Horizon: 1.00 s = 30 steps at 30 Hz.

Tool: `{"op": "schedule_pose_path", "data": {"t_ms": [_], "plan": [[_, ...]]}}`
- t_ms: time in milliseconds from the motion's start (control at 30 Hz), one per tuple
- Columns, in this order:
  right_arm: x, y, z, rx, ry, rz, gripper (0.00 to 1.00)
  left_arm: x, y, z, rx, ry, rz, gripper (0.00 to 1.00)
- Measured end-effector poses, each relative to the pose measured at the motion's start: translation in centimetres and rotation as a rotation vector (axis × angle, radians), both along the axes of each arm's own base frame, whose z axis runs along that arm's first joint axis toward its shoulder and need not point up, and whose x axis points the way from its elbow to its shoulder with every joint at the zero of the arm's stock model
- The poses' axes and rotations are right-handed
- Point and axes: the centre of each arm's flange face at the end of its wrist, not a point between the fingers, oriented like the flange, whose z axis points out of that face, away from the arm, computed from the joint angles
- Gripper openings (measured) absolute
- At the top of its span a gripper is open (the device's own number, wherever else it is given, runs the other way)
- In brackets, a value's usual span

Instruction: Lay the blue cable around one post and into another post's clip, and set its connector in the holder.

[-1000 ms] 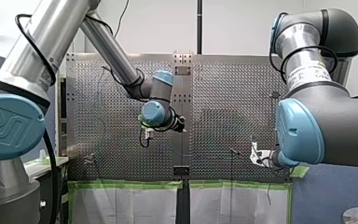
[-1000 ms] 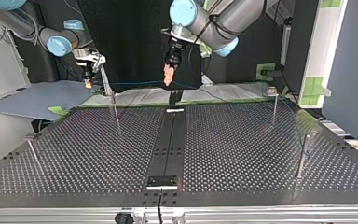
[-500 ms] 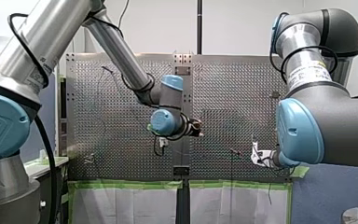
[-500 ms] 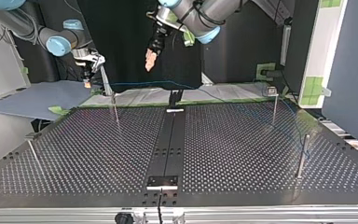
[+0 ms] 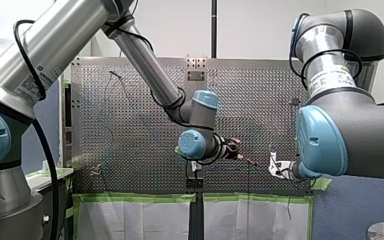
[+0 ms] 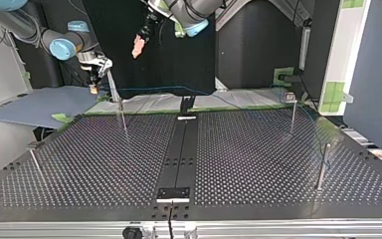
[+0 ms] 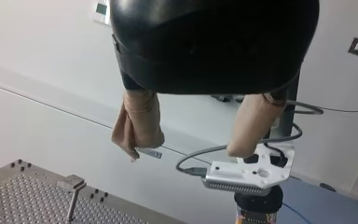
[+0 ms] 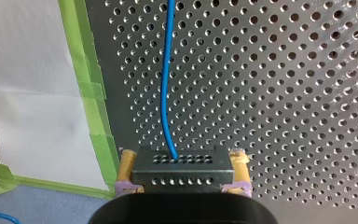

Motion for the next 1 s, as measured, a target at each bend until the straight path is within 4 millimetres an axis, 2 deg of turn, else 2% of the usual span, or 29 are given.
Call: {"op": "schedule_pose_path", "data": {"t_ms": [100, 433, 533, 1000], "plan": [[0.0, 0.0, 0.0, 0.0, 0.0, 0.001, 0.0, 0.9, 0.1, -0.1, 0.001, 0.001, 0.012, 1.0], [0.2, 0.0, 0.0, -0.001, 0.001, 0.003, 0.0, 5.7, 2.3, -0.2, 0.009, -0.002, 0.087, 1.0], [0.2, 0.1, 0.0, -0.001, 0.002, 0.004, 0.0, 6.6, 2.8, -0.2, 0.008, -0.003, 0.098, 1.0], [0.2, -0.2, 0.2, -0.004, 0.003, 0.004, 0.0, 7.9, 1.8, 0.6, -0.013, -0.015, 0.082, 1.0]]}}
